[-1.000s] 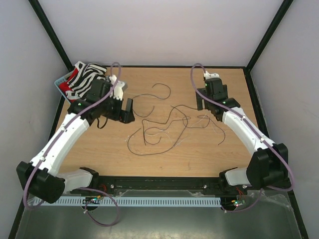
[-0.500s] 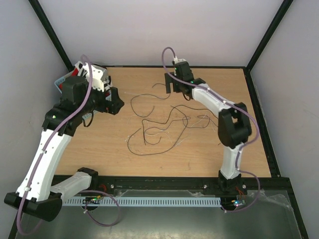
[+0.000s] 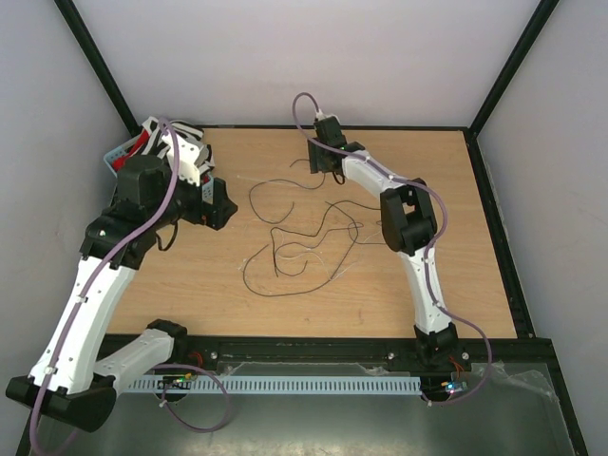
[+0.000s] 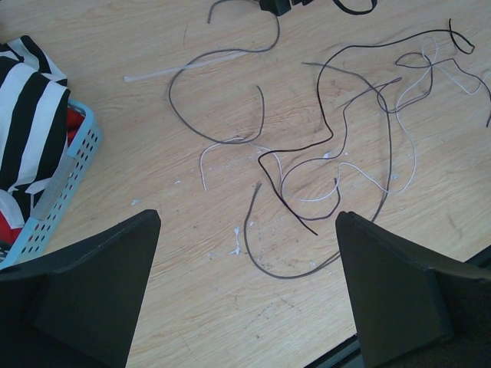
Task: Zip-tie the wires
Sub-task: Pick up the cable at the center of the board.
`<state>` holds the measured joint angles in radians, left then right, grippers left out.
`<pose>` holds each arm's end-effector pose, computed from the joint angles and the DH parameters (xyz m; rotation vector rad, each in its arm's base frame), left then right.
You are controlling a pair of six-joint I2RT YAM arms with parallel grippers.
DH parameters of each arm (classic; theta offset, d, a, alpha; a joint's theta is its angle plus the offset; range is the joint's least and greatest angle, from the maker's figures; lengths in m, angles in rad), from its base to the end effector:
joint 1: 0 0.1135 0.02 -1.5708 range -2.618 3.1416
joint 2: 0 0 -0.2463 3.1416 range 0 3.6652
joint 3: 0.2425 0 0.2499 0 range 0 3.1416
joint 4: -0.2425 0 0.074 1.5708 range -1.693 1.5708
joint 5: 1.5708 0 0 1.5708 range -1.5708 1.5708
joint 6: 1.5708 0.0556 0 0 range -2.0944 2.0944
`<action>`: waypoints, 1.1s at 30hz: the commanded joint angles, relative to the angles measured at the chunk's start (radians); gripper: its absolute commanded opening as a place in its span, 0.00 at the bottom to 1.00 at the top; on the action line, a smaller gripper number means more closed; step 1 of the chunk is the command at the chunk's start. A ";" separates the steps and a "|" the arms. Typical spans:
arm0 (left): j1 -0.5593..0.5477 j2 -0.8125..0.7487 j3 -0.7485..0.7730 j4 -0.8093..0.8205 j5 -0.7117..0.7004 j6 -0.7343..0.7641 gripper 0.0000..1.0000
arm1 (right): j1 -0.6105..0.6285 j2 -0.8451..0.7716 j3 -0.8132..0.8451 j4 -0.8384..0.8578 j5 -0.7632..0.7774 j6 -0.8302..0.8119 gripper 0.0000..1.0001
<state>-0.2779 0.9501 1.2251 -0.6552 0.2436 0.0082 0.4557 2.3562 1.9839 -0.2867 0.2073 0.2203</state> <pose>0.2009 -0.0713 0.3900 0.4392 1.9122 -0.4152 0.4931 0.2289 0.1767 -0.1478 2.2121 0.1427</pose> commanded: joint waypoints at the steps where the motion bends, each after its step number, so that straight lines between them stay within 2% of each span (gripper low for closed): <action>1: 0.006 0.011 -0.004 0.021 0.022 0.017 0.99 | 0.000 0.031 0.061 -0.045 0.013 0.019 0.67; 6: 0.006 0.025 -0.010 0.022 0.042 0.013 0.99 | 0.000 0.071 0.082 -0.048 0.025 0.019 0.62; 15: 0.006 0.026 -0.014 0.021 0.042 0.019 0.99 | 0.000 0.128 0.097 -0.054 -0.004 0.034 0.47; 20: 0.008 0.030 -0.013 0.021 0.042 0.021 0.99 | 0.001 0.137 0.086 -0.054 -0.021 0.045 0.32; 27: 0.007 0.034 -0.006 0.021 0.048 0.031 0.99 | 0.001 0.129 0.104 -0.054 -0.032 0.040 0.02; 33: 0.034 0.055 0.036 0.022 0.119 0.033 0.99 | -0.001 0.066 0.245 -0.048 -0.039 -0.009 0.00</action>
<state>-0.2665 0.9897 1.2156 -0.6533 0.3004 0.0242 0.4553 2.4691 2.1059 -0.3424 0.1825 0.2443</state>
